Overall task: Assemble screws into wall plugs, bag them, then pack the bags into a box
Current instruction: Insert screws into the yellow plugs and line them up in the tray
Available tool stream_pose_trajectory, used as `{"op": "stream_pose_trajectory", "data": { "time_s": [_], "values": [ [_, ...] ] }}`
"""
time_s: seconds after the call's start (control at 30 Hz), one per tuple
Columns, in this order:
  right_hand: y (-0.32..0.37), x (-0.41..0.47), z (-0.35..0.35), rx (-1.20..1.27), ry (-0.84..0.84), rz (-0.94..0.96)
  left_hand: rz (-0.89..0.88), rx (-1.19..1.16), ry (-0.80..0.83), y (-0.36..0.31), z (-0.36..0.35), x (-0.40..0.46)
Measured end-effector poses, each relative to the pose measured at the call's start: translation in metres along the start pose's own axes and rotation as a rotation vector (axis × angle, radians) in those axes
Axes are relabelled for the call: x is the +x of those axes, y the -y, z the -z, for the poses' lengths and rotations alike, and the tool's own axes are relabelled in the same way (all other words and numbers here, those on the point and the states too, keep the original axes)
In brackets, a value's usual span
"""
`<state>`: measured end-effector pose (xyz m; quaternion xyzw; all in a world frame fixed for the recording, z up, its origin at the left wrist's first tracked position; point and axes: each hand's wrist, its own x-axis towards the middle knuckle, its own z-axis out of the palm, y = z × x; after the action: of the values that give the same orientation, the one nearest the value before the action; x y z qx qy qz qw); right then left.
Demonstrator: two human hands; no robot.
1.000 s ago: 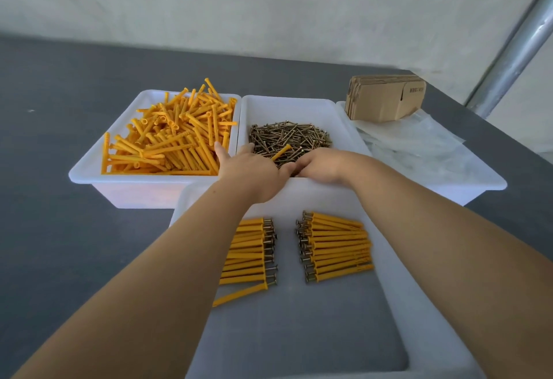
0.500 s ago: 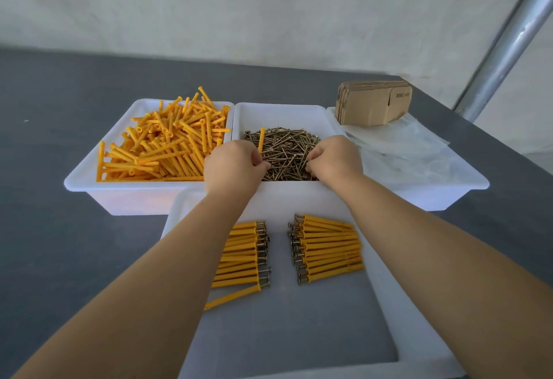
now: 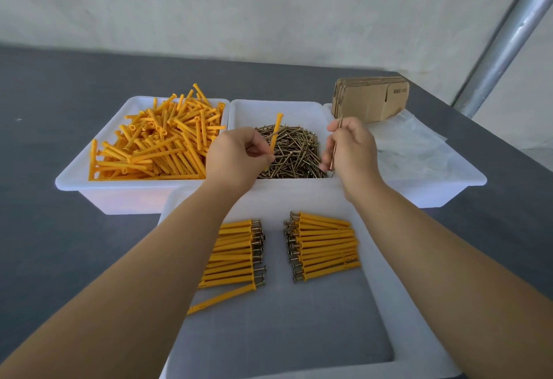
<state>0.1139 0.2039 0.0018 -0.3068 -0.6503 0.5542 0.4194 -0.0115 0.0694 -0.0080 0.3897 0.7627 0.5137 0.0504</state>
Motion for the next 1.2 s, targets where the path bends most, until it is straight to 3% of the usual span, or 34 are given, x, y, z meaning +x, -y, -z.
{"op": "stream_pose_trajectory", "data": {
  "time_s": [0.17, 0.37, 0.47, 0.57, 0.67, 0.8, 0.9, 1.03, 1.2],
  "values": [
    [-0.002, -0.005, -0.003, 0.146, 0.266, -0.120, -0.032, -0.198, 0.135, -0.013, 0.006, -0.011],
    [-0.004, 0.006, -0.015, 0.055, 0.117, -0.157, -0.017, -0.161, 0.175, -0.015, 0.003, -0.016],
    [-0.002, 0.007, -0.017, -0.093, 0.170, -0.143, -0.004, -0.142, 0.164, -0.013, 0.002, -0.016],
    [-0.003, -0.003, -0.019, -0.208, 0.212, 0.024, -0.011, -0.132, 0.155, -0.012, 0.002, -0.016],
    [-0.003, -0.009, -0.019, -0.171, 0.158, 0.099, -0.027, -0.119, 0.182, -0.011, 0.002, -0.016],
    [-0.003, -0.011, -0.015, -0.075, 0.118, -0.001, -0.036, -0.075, 0.191, -0.012, 0.001, -0.016],
    [0.002, -0.008, -0.006, 0.121, -0.068, -0.062, -0.030, -0.027, 0.185, -0.012, 0.003, -0.015],
    [0.006, -0.002, 0.013, 0.197, -0.281, 0.066, -0.064, 0.082, 0.173, -0.014, 0.007, -0.014],
    [0.007, -0.001, 0.019, 0.103, -0.324, 0.247, -0.105, 0.176, 0.172, -0.017, 0.005, -0.016]
  ]
}}
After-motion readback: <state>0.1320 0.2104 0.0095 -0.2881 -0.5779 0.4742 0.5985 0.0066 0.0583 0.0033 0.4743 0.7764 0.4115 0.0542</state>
